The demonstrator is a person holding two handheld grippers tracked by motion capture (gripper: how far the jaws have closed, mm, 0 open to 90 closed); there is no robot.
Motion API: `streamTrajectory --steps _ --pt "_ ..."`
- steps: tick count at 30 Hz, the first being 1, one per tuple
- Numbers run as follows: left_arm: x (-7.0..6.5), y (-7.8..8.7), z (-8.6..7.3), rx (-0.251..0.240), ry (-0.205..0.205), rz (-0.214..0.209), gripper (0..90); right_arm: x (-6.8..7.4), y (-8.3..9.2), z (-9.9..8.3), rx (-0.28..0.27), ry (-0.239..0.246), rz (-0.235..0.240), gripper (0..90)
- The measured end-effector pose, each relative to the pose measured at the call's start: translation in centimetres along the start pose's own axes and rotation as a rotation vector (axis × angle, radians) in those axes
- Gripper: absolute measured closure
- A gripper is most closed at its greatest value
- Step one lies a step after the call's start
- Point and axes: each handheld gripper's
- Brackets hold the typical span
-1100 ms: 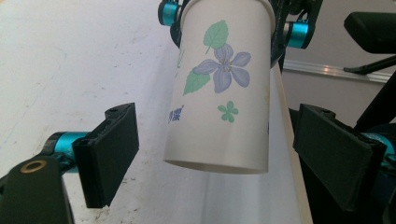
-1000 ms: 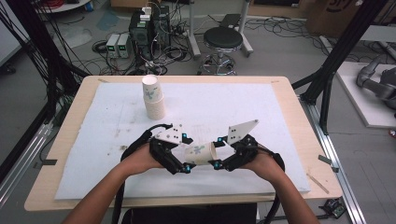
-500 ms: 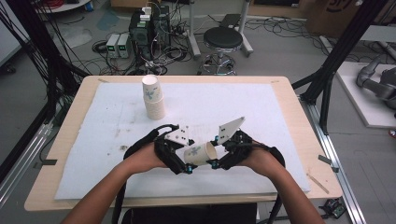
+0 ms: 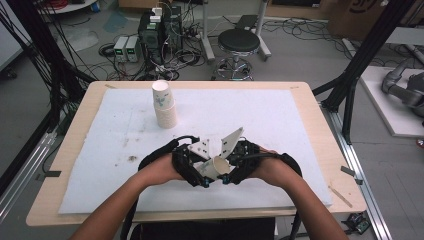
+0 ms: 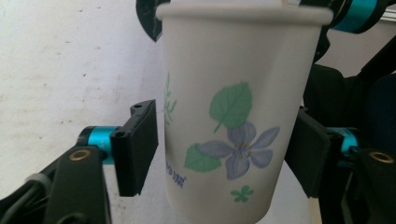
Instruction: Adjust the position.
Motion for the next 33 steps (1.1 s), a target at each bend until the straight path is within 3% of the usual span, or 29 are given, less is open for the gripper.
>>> streamTrajectory --steps 5,9,12,13,14,15,16,17,18,20,21,23,24,25,26,27,28,29,30,31,32,33 --pt "-0.1 -0.1 0.1 0.009 -0.015 -0.025 37.4 0.3 -0.2 0.4 0.021 0.022 0.002 36.3" --pt "-0.1 0.0 0.0 -0.018 -0.014 -0.028 37.8 0.3 -0.1 0.4 0.005 0.008 0.015 36.0" --pt "-0.1 0.4 -0.2 -0.061 0.009 -0.008 37.6 -0.2 0.3 0.1 -0.084 -0.05 0.044 28.3" --pt "0.0 0.6 -0.4 -0.082 0.024 -0.003 37.6 -0.2 0.3 0.1 -0.084 -0.05 0.044 28.3" --pt "0.0 0.8 -0.9 -0.12 0.047 0.02 37.4 -0.4 0.7 -0.2 -0.156 -0.098 0.052 24.3" --pt "0.0 0.8 -0.9 -0.12 0.047 0.02 37.3 -0.4 0.7 -0.2 -0.156 -0.098 0.052 24.3" --pt "0.0 0.9 -1.2 -0.129 0.058 0.03 37.3 -0.8 1.2 -0.7 -0.234 -0.144 0.064 21.4" --pt "0.0 1.0 -1.5 -0.139 0.068 0.041 37.3 -0.8 1.2 -0.7 -0.234 -0.144 0.064 21.4" --pt "-0.1 1.2 -2.0 -0.156 0.083 0.064 37.3 -1.0 1.8 -1.3 -0.307 -0.177 0.054 21.3" --pt "-0.1 1.5 -2.6 -0.184 0.107 0.086 37.2 -1.3 2.2 -1.9 -0.361 -0.208 0.052 21.3" --pt "-0.1 1.5 -2.6 -0.184 0.107 0.086 37.2 -1.3 2.2 -1.9 -0.361 -0.208 0.052 21.3" --pt "-0.3 2.0 -3.6 -0.225 0.136 0.129 37.1 -1.6 2.8 -3.1 -0.434 -0.252 0.025 21.3" --pt "-0.3 2.0 -3.6 -0.225 0.136 0.129 37.2 -1.6 2.8 -3.1 -0.434 -0.252 0.025 21.3" --pt "-0.5 2.4 -4.3 -0.262 0.165 0.174 37.1 -1.7 3.1 -4.1 -0.484 -0.296 0.003 21.3" --pt "-0.5 2.4 -4.3 -0.262 0.165 0.174 37.2 -1.8 3.1 -4.7 -0.515 -0.315 -0.008 21.4" --pt "-0.6 2.6 -4.7 -0.28 0.178 0.194 37.2 -1.8 3.1 -4.7 -0.515 -0.315 -0.008 21.4" --pt "-0.9 3.1 -5.6 -0.307 0.195 0.243 37.1 -2.1 3.1 -6.0 -0.551 -0.351 -0.024 21.3" --pt "-0.9 3.1 -5.6 -0.307 0.195 0.243 37.1 -2.1 3.1 -6.0 -0.551 -0.351 -0.024 21.3" --pt "-1.2 3.7 -6.4 -0.346 0.209 0.295 37.1 -2.2 2.9 -7.3 -0.573 -0.385 -0.05 21.3" --pt "-1.2 3.7 -6.4 -0.346 0.209 0.295 37.1 -2.2 2.9 -7.3 -0.573 -0.385 -0.05 21.3" --pt "-1.4 4.0 -6.9 -0.367 0.22 0.32 37.1 -2.3 2.6 -8.6 -0.588 -0.425 -0.069 21.3" --pt "-1.5 4.3 -7.3 -0.383 0.225 0.345 37.1 -2.3 2.6 -8.6 -0.588 -0.425 -0.069 21.3"
Point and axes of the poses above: each handheld gripper's, and its own axes: y roughly backward along the jaws, z roughly out of its top, x roughly to its left, and after that the axes turned 13 degrees about -y, right-handed
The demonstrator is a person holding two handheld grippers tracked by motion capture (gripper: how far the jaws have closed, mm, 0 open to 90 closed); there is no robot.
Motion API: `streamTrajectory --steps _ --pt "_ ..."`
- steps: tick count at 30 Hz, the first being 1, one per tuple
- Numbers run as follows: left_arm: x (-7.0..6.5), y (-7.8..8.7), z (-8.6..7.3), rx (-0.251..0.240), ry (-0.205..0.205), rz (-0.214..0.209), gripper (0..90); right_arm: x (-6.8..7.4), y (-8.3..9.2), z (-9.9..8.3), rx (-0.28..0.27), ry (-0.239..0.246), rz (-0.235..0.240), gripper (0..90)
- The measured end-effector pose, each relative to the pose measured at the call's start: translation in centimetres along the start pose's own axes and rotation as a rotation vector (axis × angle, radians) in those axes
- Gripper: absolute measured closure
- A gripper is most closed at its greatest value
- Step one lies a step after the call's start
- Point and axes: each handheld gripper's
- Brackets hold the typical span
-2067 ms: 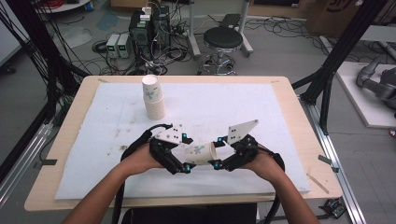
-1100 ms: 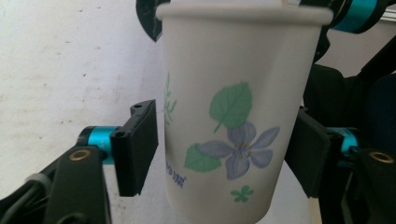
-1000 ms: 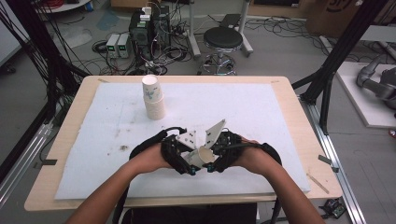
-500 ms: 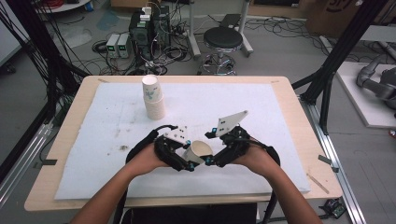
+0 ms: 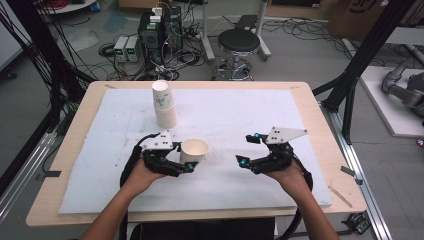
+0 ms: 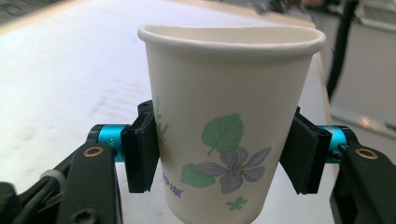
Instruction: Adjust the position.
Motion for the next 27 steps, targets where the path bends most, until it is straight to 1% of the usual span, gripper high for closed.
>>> streamTrajectory --steps 3,4,5,7,8,9,10,11,12,13,14,15,16,17,18,19,21,22,23,27 --pt "0.2 1.3 -1.0 -0.044 0.01 0.072 36.6 -0.9 0.5 -1.5 -0.015 -0.033 -0.038 21.3" --pt "0.2 1.7 -1.3 -0.06 0.014 0.098 36.2 -1.5 0.8 -2.4 -0.022 -0.053 -0.06 21.3" --pt "0.4 2.5 -2.0 -0.087 0.022 0.137 35.9 -1.8 1.0 -2.8 -0.024 -0.063 -0.072 21.3" --pt "0.5 3.3 -2.5 -0.114 0.03 0.176 35.4 -2.2 1.2 -3.5 -0.026 -0.072 -0.097 21.4" --pt "0.5 3.3 -2.5 -0.114 0.03 0.176 35.3 -2.4 1.3 -3.9 -0.029 -0.08 -0.104 21.4" --pt "0.6 4.0 -3.1 -0.137 0.032 0.211 35.3 -2.5 1.4 -4.1 -0.032 -0.078 -0.114 21.4" --pt "0.6 4.0 -3.1 -0.137 0.032 0.211 35.3 -2.6 1.5 -4.4 -0.042 -0.084 -0.117 21.4" --pt "0.6 4.6 -3.6 -0.141 0.037 0.237 35.2 -2.7 1.6 -4.7 -0.057 -0.088 -0.12 21.4" --pt "0.6 4.6 -3.6 -0.141 0.037 0.237 35.0 -2.7 1.6 -4.7 -0.057 -0.088 -0.12 21.4" --pt "0.6 4.8 -3.8 -0.141 0.038 0.247 34.9 -2.7 1.9 -5.1 -0.09 -0.098 -0.125 21.4" --pt "0.6 5.0 -4.1 -0.144 0.043 0.255 34.9 -2.7 1.9 -5.1 -0.09 -0.098 -0.125 21.4" --pt "0.8 5.2 -4.5 -0.135 0.05 0.261 34.8 -2.8 2.1 -5.3 -0.105 -0.087 -0.145 21.3" --pt "0.8 5.2 -4.5 -0.135 0.05 0.261 34.6 -2.8 2.2 -5.3 -0.112 -0.082 -0.153 21.3" --pt "0.9 5.3 -4.7 -0.14 0.058 0.268 34.5 -2.7 2.3 -5.4 -0.12 -0.084 -0.156 21.3" --pt "0.9 5.3 -4.7 -0.14 0.058 0.268 34.5 -2.8 2.3 -5.5 -0.123 -0.077 -0.164 21.3" --pt "1.0 5.4 -4.7 -0.141 0.057 0.28 34.4 -2.8 2.3 -5.6 -0.12 -0.077 -0.166 21.3" --pt "1.1 5.4 -4.8 -0.153 0.066 0.284 34.2 -2.9 2.3 -5.6 -0.119 -0.079 -0.169 21.3" --pt "1.1 5.5 -4.8 -0.157 0.07 0.294 34.0 -2.9 2.4 -5.6 -0.118 -0.08 -0.171 21.3" --pt "1.1 5.6 -4.8 -0.156 0.066 0.291 33.9 -2.8 2.4 -5.7 -0.12 -0.075 -0.173 21.3" --pt "1.4 6.2 -4.9 -0.169 0.07 0.313 33.8 -2.9 2.4 -5.7 -0.117 -0.082 -0.176 21.3"
Point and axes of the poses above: each handheld gripper's, and its own axes: y roughly backward along the jaws, z roughly out of its top, x roughly to its left, and after that the axes turned 13 degrees about -y, right-handed
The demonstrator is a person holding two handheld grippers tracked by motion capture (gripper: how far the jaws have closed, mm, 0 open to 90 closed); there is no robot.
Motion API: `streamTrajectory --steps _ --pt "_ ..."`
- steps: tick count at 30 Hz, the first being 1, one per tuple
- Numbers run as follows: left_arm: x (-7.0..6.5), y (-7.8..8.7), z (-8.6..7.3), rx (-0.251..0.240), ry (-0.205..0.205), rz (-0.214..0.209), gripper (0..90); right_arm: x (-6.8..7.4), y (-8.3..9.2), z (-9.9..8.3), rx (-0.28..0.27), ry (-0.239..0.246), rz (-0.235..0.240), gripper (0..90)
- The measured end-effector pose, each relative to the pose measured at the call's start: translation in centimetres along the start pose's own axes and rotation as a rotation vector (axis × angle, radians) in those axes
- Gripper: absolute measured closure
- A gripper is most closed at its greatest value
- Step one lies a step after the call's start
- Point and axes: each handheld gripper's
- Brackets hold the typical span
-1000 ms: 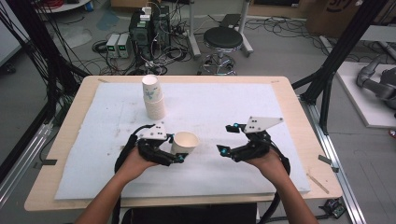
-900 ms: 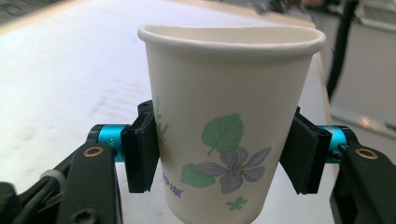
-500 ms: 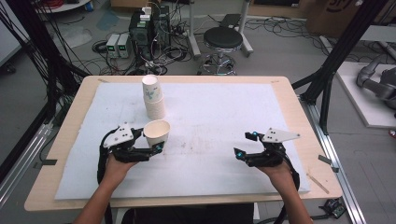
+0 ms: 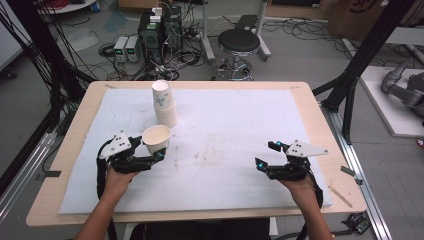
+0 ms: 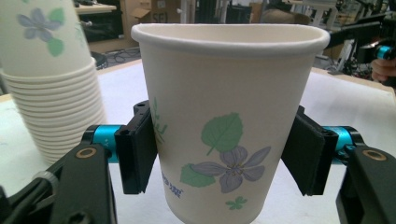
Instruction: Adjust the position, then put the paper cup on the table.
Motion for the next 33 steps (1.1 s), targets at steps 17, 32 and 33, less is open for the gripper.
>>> streamTrajectory --steps 17,32,33 --pt "6.0 3.3 -1.8 0.004 0.06 0.303 32.1 -0.2 0.0 -0.4 0.008 0.0 -0.004 21.3" --pt "9.6 1.6 -5.3 0.243 0.188 0.444 32.4 -0.4 0.4 -0.6 0.004 -0.009 -0.013 21.3" --pt "9.7 1.6 -5.4 0.252 0.192 0.444 32.4 -0.4 0.4 -0.6 0.007 -0.002 -0.015 21.4"
Point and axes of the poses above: each handheld gripper's, and its own axes: y roughly backward along the jaws, z roughly out of its top, x roughly to its left, and after that the axes turned 13 degrees about -y, right-handed
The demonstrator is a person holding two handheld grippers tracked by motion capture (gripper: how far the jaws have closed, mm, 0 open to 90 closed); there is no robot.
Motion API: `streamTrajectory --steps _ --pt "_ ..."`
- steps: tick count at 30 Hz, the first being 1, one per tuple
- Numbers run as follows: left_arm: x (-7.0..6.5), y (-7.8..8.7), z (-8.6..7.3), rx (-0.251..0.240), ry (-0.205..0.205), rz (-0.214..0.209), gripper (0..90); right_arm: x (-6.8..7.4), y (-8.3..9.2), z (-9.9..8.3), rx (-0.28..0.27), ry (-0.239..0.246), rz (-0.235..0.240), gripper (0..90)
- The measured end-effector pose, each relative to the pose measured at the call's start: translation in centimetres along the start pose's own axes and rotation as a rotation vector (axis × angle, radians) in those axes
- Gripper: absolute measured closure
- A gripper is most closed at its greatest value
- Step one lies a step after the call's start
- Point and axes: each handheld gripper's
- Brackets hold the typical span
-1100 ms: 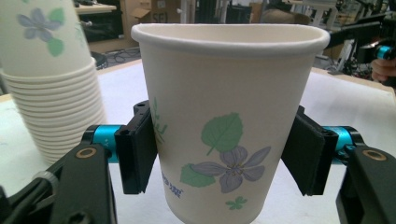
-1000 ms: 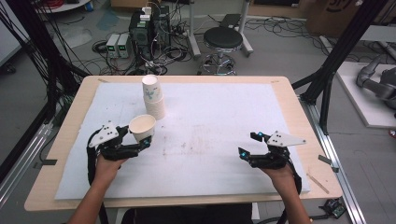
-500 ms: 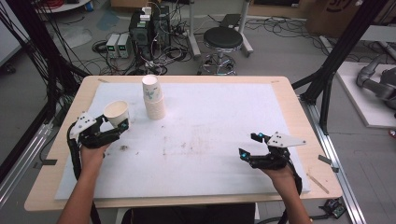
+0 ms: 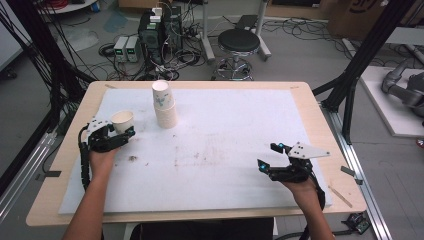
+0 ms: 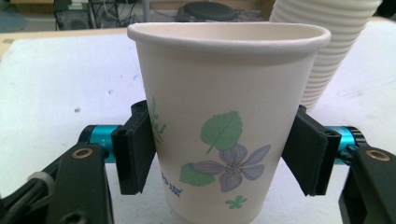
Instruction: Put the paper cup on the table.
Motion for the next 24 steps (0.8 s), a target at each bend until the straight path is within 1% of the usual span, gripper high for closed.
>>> streamTrajectory --steps 2,4,5,6,8,9,14,16,17,18,19,21,24 --pt "0.0 -0.1 -0.1 0.021 -0.004 0.004 32.4 0.0 0.0 0.0 0.0 0.001 0.001 21.4" --pt "0.0 -0.2 -0.1 0.024 -0.005 0.009 32.5 0.0 0.0 -0.1 -0.001 -0.002 0.001 21.3" --pt "-0.1 -0.2 -0.1 0.04 -0.016 0.018 32.5 0.0 0.0 -0.1 -0.001 -0.001 0.001 21.4" --pt "-0.1 -0.2 -0.1 0.04 -0.016 0.018 32.6 0.0 0.0 -0.1 -0.001 -0.001 0.001 21.4" --pt "-0.3 -0.2 0.0 0.068 -0.036 0.022 32.8 0.0 0.1 -0.1 0.0 -0.001 0.001 21.4" --pt "-0.5 -0.2 0.0 0.102 -0.061 0.035 32.8 0.0 0.1 -0.1 0.0 0.0 0.001 21.4" --pt "-0.6 0.2 -0.2 0.109 -0.067 0.038 33.4 0.1 0.2 -0.1 -0.001 -0.002 -0.001 21.3" --pt "-0.7 0.4 -0.3 0.113 -0.077 0.038 33.4 0.1 0.3 -0.1 -0.001 0.0 -0.002 21.4" --pt "-0.9 0.6 -0.3 0.126 -0.088 0.04 33.4 0.1 0.3 -0.1 -0.001 0.0 0.0 21.4" --pt "-0.9 0.6 -0.3 0.126 -0.088 0.04 33.3 0.1 0.3 0.0 -0.001 0.0 0.0 21.4" --pt "-0.9 0.7 -0.3 0.139 -0.093 0.039 33.1 0.1 0.3 0.0 -0.001 0.002 0.002 21.4" --pt "-1.0 1.0 -0.4 0.165 -0.089 0.039 32.6 0.2 0.3 0.0 -0.003 0.003 0.0 21.4" --pt "-1.1 1.1 -0.5 0.161 -0.087 0.041 32.4 0.2 0.3 0.0 -0.004 0.005 0.001 21.4"
Point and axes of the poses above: each handheld gripper's, and its own axes: y roughly backward along the jaws, z roughly out of its top, x roughly to its left, and after that the axes turned 13 degrees about -y, right-handed
